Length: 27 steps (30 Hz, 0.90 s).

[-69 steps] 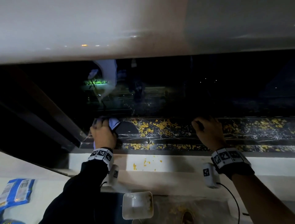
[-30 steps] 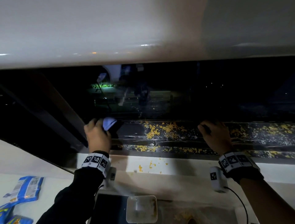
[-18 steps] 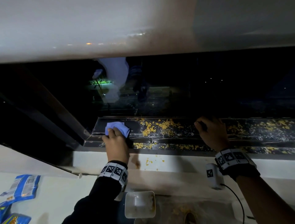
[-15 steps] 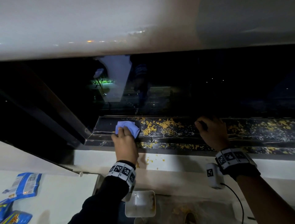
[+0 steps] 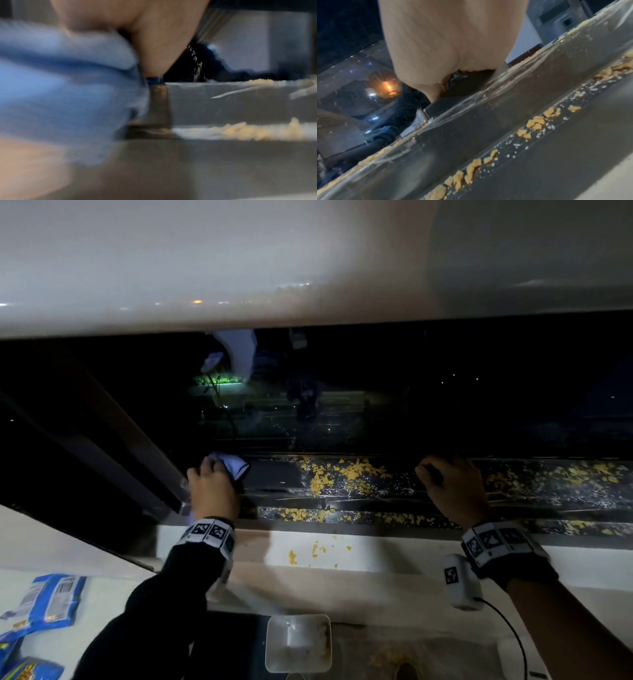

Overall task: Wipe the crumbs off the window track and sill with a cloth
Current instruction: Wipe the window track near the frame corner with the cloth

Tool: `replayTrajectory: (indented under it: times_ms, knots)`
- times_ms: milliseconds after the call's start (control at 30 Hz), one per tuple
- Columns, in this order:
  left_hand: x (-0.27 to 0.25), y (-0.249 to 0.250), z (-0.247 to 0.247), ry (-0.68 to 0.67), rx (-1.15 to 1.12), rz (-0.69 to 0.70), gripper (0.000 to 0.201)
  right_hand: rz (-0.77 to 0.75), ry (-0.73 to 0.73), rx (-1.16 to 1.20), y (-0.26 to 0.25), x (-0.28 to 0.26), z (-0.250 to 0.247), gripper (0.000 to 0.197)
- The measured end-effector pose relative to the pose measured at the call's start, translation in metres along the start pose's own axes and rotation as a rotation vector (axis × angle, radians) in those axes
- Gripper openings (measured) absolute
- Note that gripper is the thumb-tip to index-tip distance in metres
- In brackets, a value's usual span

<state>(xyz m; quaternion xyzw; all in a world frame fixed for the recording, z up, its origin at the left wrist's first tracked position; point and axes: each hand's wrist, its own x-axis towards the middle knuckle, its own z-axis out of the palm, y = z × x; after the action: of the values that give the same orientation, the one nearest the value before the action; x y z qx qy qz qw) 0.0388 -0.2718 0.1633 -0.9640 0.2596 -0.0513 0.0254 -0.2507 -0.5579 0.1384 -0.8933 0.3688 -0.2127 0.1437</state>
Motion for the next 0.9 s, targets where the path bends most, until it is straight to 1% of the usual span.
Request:
replayTrajectory:
  times_ms: [100, 167, 200, 267, 300, 333, 367, 400, 433, 467, 500, 533, 567, 600, 633, 667, 700, 800, 900]
  knots:
    - [-0.011, 0.025, -0.001, -0.006, -0.13, -0.056, 0.051, -0.006, 0.004, 0.004, 0.0, 0.0, -0.001, 0.026]
    - [-0.021, 0.044, 0.004, 0.008, -0.206, -0.022, 0.061, -0.022, 0.015, 0.016, -0.001, 0.001, -0.001, 0.029]
    - [-0.028, 0.056, 0.003, 0.015, -0.252, 0.009, 0.063, -0.029, 0.017, 0.021, -0.001, 0.001, -0.001, 0.032]
    - [-0.043, 0.076, -0.002, 0.038, -0.429, 0.068, 0.06, -0.037, 0.013, 0.027, -0.002, 0.001, -0.002, 0.035]
    - [-0.048, 0.083, -0.006, 0.046, -0.525, 0.127, 0.059, -0.036, 0.006, 0.03, -0.002, 0.001, -0.002, 0.034]
    - [-0.05, 0.085, -0.012, 0.036, -0.611, 0.217, 0.057, -0.034, 0.0, 0.038, -0.002, 0.001, -0.003, 0.034]
    - [-0.047, 0.082, -0.021, 0.009, -0.694, 0.27, 0.053, -0.03, -0.003, 0.05, -0.002, 0.001, -0.005, 0.035]
    - [-0.042, 0.074, -0.03, 0.004, -0.77, 0.256, 0.046, -0.027, -0.005, 0.06, -0.002, 0.001, -0.006, 0.036]
    - [-0.036, 0.061, -0.038, 0.027, -0.829, 0.19, 0.039, -0.024, -0.009, 0.068, -0.003, 0.0, -0.006, 0.037]
    - [-0.027, 0.045, -0.041, 0.116, -0.833, 0.105, 0.033, -0.022, -0.007, 0.072, -0.003, -0.001, -0.006, 0.037]
    - [-0.018, 0.03, -0.044, 0.241, -0.781, 0.028, 0.029, -0.021, -0.001, 0.075, -0.003, -0.002, -0.006, 0.037]
    - [-0.01, 0.014, -0.041, 0.313, -0.676, -0.03, 0.028, -0.02, 0.009, 0.077, -0.004, -0.002, -0.006, 0.037]
    - [-0.003, 0.003, -0.035, 0.306, -0.56, -0.062, 0.026, -0.018, 0.016, 0.074, -0.004, -0.002, -0.006, 0.036]
    - [0.002, -0.002, -0.029, 0.247, -0.461, -0.078, 0.025, -0.017, 0.022, 0.07, -0.004, -0.002, -0.006, 0.036]
    - [0.004, -0.003, -0.021, 0.174, -0.395, -0.06, 0.029, -0.017, 0.025, 0.066, -0.003, -0.002, -0.005, 0.035]
    - [0.006, -0.002, -0.01, 0.127, -0.367, -0.034, 0.032, -0.017, 0.022, 0.064, -0.002, -0.002, -0.004, 0.034]
    - [0.007, 0.002, -0.004, 0.114, -0.367, -0.022, 0.032, -0.012, 0.011, 0.065, -0.002, -0.001, -0.003, 0.033]
    - [0.006, 0.014, 0.003, 0.141, -0.428, -0.013, 0.038, -0.004, -0.012, 0.063, -0.001, 0.001, 0.0, 0.033]
    - [-0.001, 0.024, 0.001, 0.19, -0.443, 0.046, 0.036, 0.0, 0.005, 0.056, -0.002, 0.001, 0.001, 0.034]
